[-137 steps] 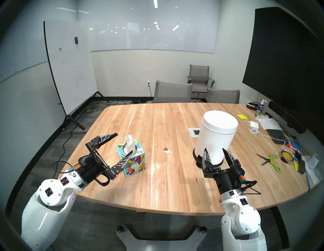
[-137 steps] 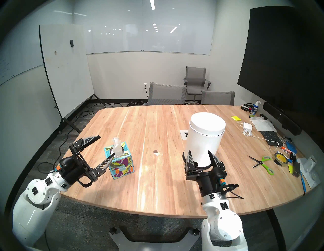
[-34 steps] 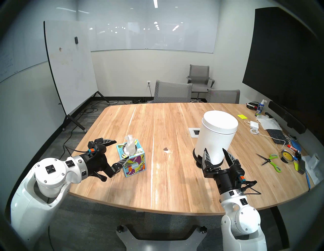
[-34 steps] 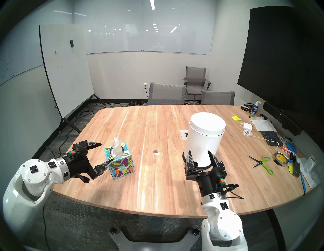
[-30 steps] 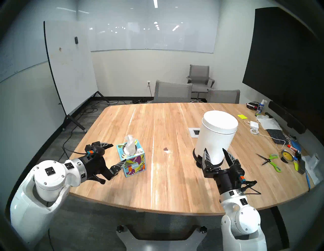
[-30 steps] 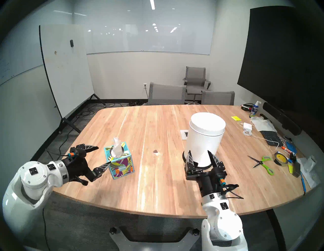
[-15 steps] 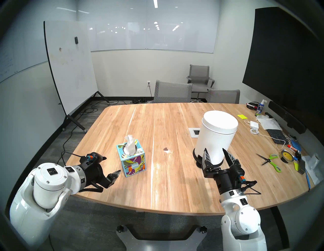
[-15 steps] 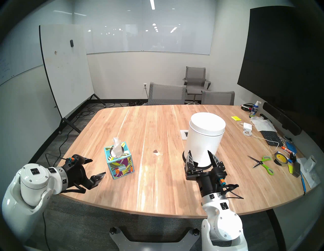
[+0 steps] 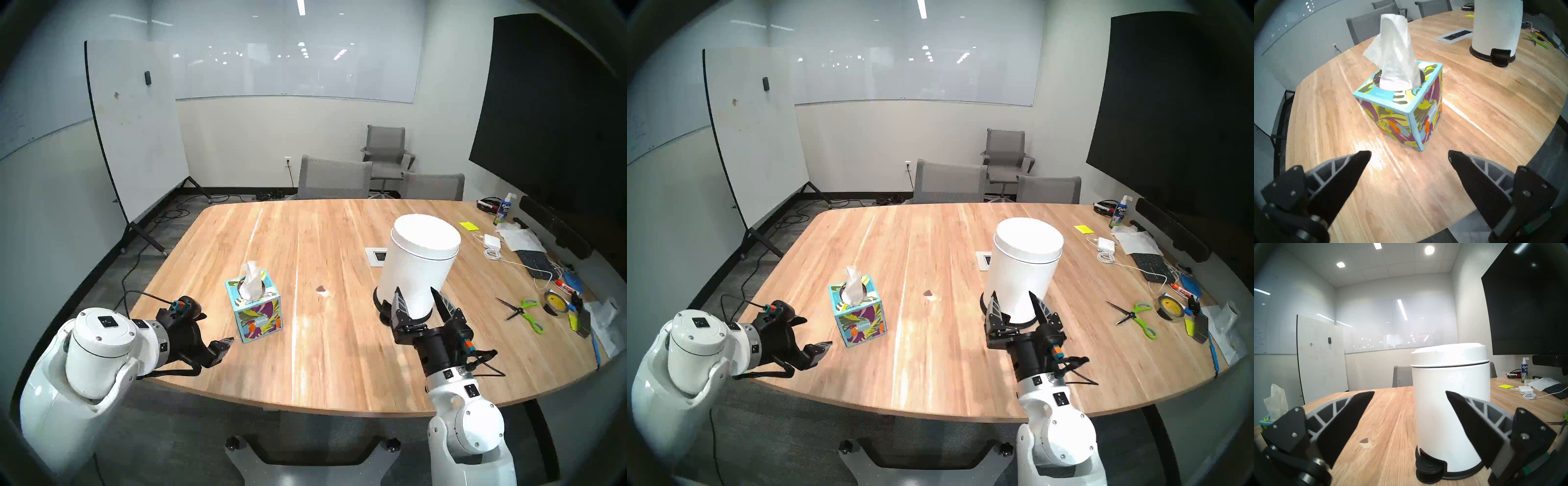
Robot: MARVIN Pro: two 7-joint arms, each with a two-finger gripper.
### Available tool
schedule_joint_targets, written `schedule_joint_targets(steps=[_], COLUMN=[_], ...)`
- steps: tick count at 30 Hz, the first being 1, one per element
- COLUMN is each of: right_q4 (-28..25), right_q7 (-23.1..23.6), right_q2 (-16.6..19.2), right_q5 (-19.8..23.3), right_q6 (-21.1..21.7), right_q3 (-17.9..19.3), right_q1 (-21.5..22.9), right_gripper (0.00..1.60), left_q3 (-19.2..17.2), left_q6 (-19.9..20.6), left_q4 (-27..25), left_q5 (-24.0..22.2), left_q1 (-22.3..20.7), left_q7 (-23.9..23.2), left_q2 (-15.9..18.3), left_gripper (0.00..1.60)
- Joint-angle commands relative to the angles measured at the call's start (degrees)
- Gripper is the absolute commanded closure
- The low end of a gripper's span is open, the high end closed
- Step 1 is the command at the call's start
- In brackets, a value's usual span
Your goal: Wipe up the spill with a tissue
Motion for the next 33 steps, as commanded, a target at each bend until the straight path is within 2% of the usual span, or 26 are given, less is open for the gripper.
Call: schedule_joint_targets(steps=[1,8,15,33], right_q4=[-1.26,-1.25,-1.25,-1.26], right_q7=[0.11,0.11,0.11,0.11], right_q2=[0.12,0.12,0.12,0.12], right_q5=[-0.02,-0.02,-0.02,-0.02], right_q6=[-0.19,-0.19,-0.19,-0.18], right_q3=[0.03,0.03,0.03,0.03], right_q1=[0.11,0.12,0.12,0.11], right_gripper=[0.00,0.00,0.00,0.00], left_q3=[-0.39,1.00,1.57,1.58], left_q6=[1.50,-0.42,-0.96,2.97], left_q4=[-1.61,-0.38,0.04,0.18], left_q5=[0.13,-0.05,0.01,-0.37], left_q1=[-0.56,-2.23,-3.09,-3.53], left_q7=[0.76,-0.73,-1.39,-1.30], left_q2=[-0.23,2.07,2.65,1.89], left_gripper=[0.00,0.00,0.00,0.00])
